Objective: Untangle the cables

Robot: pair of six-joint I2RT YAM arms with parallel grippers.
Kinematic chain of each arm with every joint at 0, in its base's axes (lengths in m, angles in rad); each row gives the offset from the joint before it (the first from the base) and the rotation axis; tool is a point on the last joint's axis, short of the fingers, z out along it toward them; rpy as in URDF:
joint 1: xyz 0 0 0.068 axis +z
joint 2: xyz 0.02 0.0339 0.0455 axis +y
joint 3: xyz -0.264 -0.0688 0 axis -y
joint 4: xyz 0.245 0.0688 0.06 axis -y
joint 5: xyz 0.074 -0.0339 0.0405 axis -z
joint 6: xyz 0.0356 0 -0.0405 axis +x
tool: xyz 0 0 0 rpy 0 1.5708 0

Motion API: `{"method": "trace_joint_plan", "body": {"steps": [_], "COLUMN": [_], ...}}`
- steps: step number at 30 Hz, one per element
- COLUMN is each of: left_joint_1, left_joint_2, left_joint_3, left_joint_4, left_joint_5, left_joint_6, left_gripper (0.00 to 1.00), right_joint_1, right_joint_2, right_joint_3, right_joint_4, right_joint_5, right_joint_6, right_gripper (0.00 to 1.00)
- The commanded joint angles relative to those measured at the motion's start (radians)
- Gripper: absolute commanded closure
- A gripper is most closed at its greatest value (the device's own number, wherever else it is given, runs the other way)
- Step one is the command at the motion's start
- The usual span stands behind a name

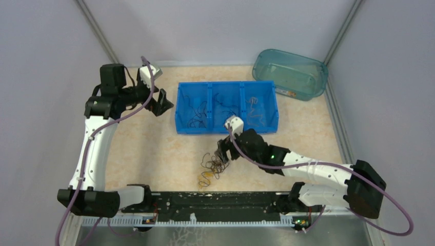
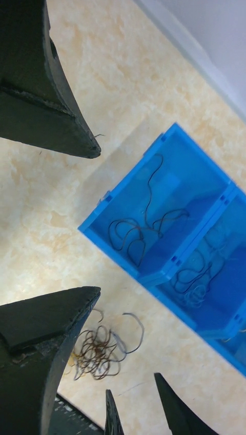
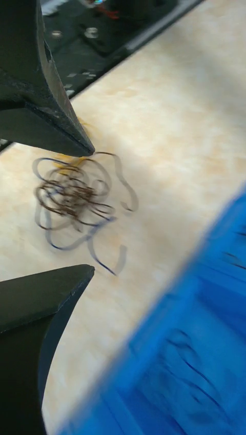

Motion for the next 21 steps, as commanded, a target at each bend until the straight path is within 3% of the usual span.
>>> {"method": "trace_joint_plan", "body": {"steps": [1,11,17,19,21], "left_joint_1": [0.002,-0.024,-0.056,-0.076,-0.103], "left_joint_2": [-0.017,-0.039,-0.04,-0.045,-0.057], "left_joint_3": [-0.037,-0.111,-0.119,-0.132,-0.165], "left_joint_4": [-0.14,-0.223,-0.234,-0.24,-0.241], "left_joint_5": [0.112,0.122,0.133,0.145,0.163], "left_joint_6": [0.129,0.233,0.236,0.241,0.241], "left_gripper": [0.0,0.0,0.06,0.07,0.08], "right_joint_1": [0.104,0.136,0.135,0.13,0.122], "right_joint_2": [0.005,0.083,0.109,0.111,0.107], "right_joint_3": [-0.121,-0.24,-0.248,-0.253,-0.253], "right_joint_4": [0.05,0.187,0.285,0.315,0.342], "right_joint_5": [0.018,0.0,-0.007,-0.01,-0.034], "right_joint_6": [0.163,0.251,0.253,0.244,0.23], "right_gripper": [0.24,0.38,0.5,0.59,0.82]}}
